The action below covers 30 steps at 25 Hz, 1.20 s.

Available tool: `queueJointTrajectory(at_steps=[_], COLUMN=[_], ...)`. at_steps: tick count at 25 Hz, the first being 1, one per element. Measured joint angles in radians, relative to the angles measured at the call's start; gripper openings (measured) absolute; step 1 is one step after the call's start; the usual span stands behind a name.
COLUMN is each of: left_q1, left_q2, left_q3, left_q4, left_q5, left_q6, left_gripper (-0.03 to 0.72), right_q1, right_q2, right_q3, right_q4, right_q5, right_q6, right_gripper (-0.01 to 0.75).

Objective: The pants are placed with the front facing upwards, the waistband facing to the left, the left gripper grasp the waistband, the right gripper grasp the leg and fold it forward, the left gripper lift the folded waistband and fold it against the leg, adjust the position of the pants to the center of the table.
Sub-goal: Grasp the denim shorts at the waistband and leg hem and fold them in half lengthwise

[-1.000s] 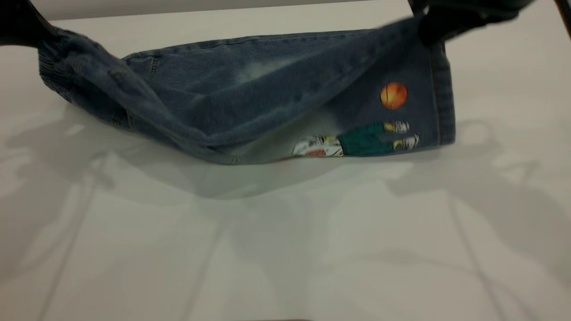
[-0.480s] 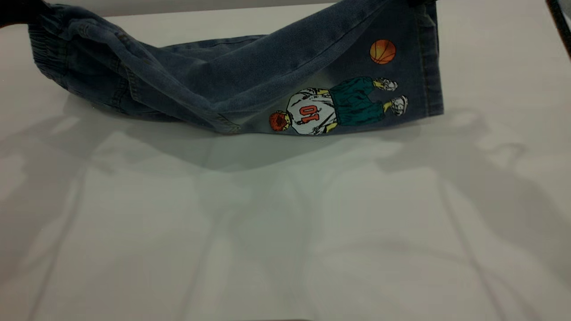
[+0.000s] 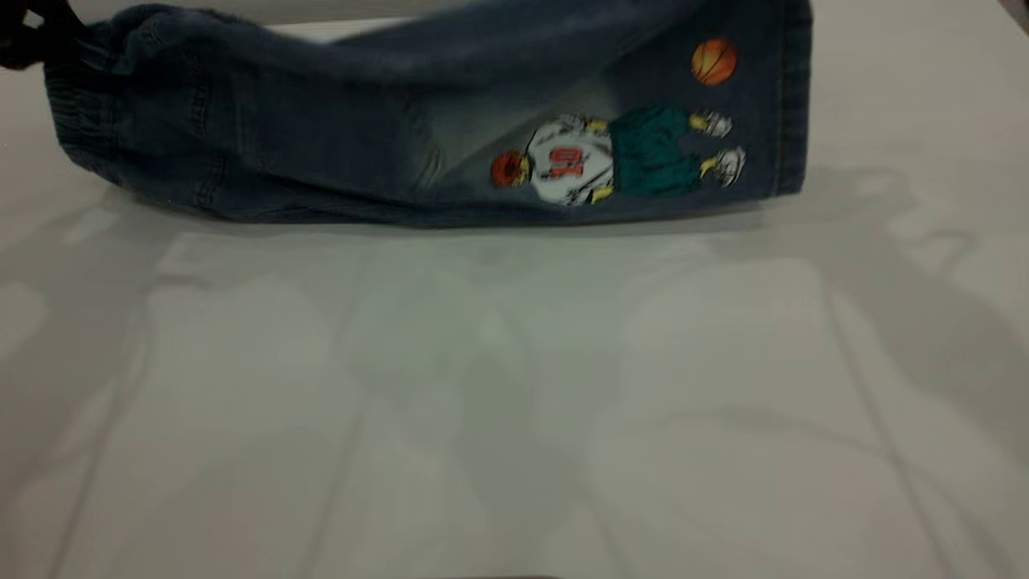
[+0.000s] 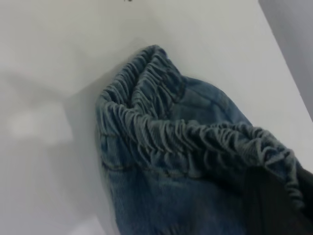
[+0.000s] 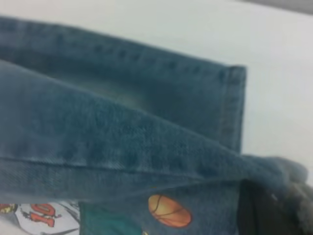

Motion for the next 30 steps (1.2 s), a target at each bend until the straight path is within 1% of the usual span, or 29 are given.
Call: queueJointTrajectory(at_steps=[5, 8, 13, 15, 18, 21, 24, 26, 28, 30], left_q1=[0.0, 0.0, 0.0, 0.0, 0.0, 0.0, 0.0, 0.0, 0.0, 0.0], left_q2=[0.056, 0.089, 0.15, 0.182, 0.235, 0.291, 0.342, 0.373, 0.394, 0.407], left_q3=[0.0, 0.0, 0.0, 0.0, 0.0, 0.0, -0.001, -0.001, -0.001, -0.001], left_q4=[0.013, 0.047, 0.159, 0.229, 0.317, 0.352, 0.369, 0.391, 0.416, 0.444], left_q5=[-0.052, -0.111, -0.247, -0.308, -0.422, -0.527, -0.608, -0.652, -0.703, -0.744], left_q6=[-0.099, -0.17, -0.317, -0.374, -0.439, -0.481, -0.49, -0.494, -0.494, -0.494], left_gripper=[0.059, 0.059, 0.059, 0.061, 0.063, 0.069, 0.085, 0.113, 0.155, 0.218], right_q1=[-0.007, -0.007, -0.007, -0.007, -0.007, -0.007, -0.007, -0.007, -0.007, -0.007], right_q2=[0.05, 0.109, 0.199, 0.225, 0.248, 0.257, 0.263, 0.264, 0.264, 0.264], right_q3=[-0.056, -0.09, -0.159, -0.18, -0.187, -0.187, -0.187, -0.187, -0.187, -0.187], right_q4=[0.0, 0.0, 0.0, 0.0, 0.0, 0.0, 0.0, 0.0, 0.001, 0.008], right_q5=[0.015, 0.021, 0.021, 0.021, -0.013, -0.05, -0.074, -0.083, -0.088, -0.092], right_q6=[0.0, 0.0, 0.0, 0.0, 0.0, 0.0, 0.0, 0.0, 0.002, 0.002], right_gripper=[0.036, 0.036, 0.036, 0.036, 0.036, 0.036, 0.047, 0.075, 0.126, 0.213])
